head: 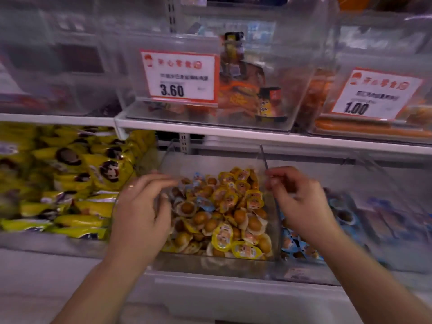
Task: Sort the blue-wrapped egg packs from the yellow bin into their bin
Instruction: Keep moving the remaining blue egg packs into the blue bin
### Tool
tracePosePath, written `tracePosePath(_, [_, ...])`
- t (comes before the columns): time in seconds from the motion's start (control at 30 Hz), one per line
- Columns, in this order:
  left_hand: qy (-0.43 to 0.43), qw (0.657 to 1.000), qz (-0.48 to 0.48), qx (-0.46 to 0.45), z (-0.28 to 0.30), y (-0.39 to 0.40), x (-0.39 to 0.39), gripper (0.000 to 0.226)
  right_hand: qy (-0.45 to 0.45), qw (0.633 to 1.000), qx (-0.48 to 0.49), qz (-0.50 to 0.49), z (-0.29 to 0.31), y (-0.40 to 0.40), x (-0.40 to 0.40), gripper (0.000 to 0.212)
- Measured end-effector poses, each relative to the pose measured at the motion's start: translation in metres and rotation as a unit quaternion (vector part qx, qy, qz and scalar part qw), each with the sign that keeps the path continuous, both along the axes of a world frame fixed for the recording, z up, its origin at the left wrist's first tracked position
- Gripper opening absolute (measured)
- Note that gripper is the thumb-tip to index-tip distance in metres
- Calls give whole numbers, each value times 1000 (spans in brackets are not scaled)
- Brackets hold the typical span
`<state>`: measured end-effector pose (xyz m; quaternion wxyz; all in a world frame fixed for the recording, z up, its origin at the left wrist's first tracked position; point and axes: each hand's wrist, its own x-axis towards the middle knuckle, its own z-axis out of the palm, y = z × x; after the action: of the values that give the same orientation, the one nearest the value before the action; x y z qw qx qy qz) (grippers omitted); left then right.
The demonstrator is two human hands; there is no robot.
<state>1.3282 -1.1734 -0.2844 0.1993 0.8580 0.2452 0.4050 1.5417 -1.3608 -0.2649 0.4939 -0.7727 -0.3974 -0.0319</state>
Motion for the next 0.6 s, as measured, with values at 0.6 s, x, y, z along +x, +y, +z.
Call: tracePosePath(0.6, [55,994,-19,-90,-9,39,-47,28,-84,908,-380,157,-18,144,-41,44])
